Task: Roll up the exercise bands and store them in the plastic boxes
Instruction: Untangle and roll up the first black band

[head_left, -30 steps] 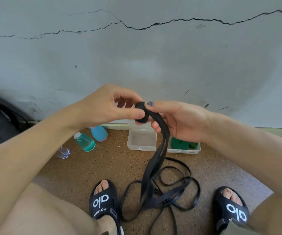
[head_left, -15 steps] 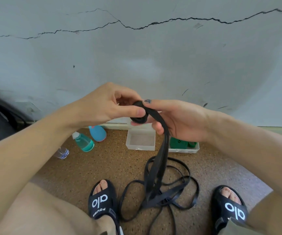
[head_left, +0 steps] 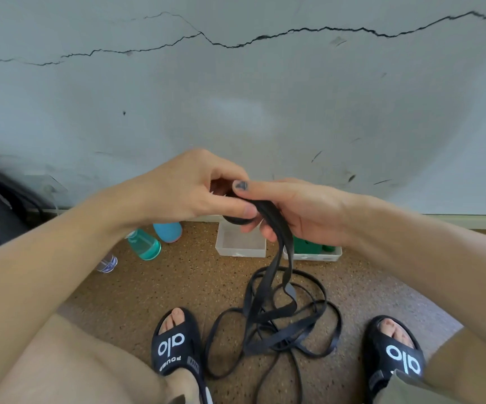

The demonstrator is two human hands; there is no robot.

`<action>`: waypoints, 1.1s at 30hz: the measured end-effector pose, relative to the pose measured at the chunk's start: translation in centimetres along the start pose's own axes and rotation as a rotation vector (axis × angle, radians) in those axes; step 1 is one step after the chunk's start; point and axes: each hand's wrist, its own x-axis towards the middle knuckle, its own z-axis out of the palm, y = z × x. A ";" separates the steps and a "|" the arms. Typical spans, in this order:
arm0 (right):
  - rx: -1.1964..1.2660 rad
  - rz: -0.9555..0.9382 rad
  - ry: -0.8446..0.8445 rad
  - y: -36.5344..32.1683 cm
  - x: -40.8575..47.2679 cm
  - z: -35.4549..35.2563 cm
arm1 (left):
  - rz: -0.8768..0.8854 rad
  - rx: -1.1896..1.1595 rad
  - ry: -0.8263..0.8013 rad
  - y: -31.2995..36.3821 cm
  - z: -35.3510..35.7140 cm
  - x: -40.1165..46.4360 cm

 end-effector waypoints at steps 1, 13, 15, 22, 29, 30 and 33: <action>0.049 0.007 -0.045 -0.3 -0.2 -0.3 | 0.005 -0.056 0.032 -0.3 -0.2 -0.1; 0.108 0.025 -0.067 -0.1 0.3 -0.5 | -0.022 0.016 0.023 0.1 0.0 -0.1; 0.051 0.026 -0.044 0.3 0.4 0.0 | -0.004 0.028 -0.035 0.5 0.4 0.2; 0.167 -0.028 -0.164 -0.9 -0.5 -0.8 | -0.004 -0.192 0.105 -0.4 -0.4 -0.3; 0.010 -0.045 -0.022 -0.2 0.1 -0.2 | 0.007 0.010 0.067 -0.1 -0.4 -0.5; -0.020 -0.041 -0.006 0.0 0.3 -0.1 | 0.006 0.046 0.037 0.0 -0.4 -0.4; -0.048 -0.028 0.011 0.1 0.3 0.0 | 0.014 0.058 0.049 0.1 -0.3 -0.3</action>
